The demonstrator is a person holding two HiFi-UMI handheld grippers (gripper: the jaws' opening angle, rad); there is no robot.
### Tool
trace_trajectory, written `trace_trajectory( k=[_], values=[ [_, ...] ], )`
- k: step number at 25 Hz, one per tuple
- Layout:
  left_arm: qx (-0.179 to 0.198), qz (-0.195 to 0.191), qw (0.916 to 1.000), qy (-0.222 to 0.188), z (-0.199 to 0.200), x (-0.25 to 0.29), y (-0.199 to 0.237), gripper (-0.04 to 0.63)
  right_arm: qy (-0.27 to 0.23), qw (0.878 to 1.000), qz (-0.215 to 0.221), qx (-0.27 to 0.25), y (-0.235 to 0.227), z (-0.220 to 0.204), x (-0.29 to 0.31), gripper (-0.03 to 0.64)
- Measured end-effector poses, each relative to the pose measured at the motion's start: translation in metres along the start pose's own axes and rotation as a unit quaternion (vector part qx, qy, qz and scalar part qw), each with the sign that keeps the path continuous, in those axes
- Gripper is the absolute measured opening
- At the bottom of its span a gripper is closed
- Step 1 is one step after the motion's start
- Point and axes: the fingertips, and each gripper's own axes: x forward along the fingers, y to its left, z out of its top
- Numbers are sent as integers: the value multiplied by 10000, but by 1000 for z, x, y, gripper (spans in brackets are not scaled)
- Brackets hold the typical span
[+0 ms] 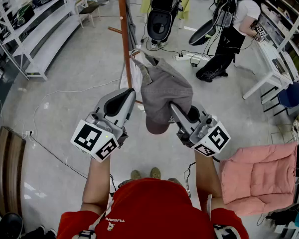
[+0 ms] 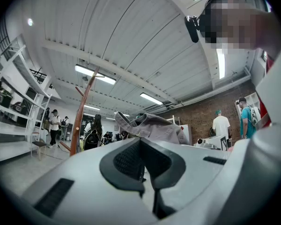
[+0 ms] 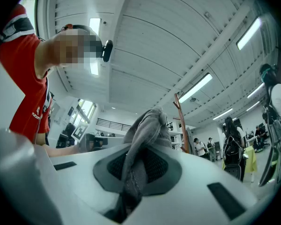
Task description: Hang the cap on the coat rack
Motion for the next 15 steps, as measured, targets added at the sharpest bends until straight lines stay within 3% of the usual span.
trace_trajectory(
  k=[15],
  values=[
    [-37,62,10000,-47,-1,-13,22,9,-221,9997,-117,65,-7,2,12,40]
  ],
)
